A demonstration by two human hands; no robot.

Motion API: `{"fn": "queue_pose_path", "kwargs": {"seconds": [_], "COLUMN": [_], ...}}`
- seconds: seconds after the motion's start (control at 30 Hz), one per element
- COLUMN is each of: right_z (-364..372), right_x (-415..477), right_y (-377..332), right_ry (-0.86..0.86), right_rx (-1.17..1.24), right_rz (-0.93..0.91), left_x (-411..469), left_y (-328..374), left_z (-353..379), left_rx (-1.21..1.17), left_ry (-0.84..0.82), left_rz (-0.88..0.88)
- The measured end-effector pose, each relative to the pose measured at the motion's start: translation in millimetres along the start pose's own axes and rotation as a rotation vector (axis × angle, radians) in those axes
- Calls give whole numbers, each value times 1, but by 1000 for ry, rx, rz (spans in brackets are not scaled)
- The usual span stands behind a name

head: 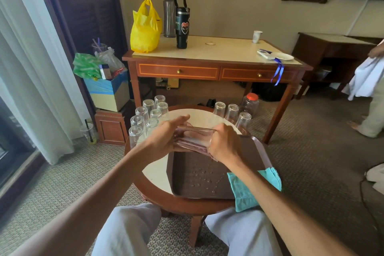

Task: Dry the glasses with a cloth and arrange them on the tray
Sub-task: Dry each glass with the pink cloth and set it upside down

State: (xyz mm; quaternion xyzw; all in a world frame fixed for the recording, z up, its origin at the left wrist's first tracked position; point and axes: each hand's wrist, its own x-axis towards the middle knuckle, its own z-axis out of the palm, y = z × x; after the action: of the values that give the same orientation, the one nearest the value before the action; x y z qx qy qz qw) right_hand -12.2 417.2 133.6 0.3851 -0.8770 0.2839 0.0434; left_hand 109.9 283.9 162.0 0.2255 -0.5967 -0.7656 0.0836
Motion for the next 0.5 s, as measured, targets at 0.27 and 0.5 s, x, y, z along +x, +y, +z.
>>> {"fn": "queue_pose_path", "kwargs": {"seconds": [0.27,0.5], "right_z": [-2,-11], "right_x": [-4,-12], "right_y": [6,-15], "right_ry": [241,-547], "right_rx": [-21,1007], "right_rz": [-208,564], "left_x": [-11,-14], "left_y": [17,19], "left_z": [10,20], "left_rx": [296,671], "left_ry": [84,308], "left_rz": [57,710]}}
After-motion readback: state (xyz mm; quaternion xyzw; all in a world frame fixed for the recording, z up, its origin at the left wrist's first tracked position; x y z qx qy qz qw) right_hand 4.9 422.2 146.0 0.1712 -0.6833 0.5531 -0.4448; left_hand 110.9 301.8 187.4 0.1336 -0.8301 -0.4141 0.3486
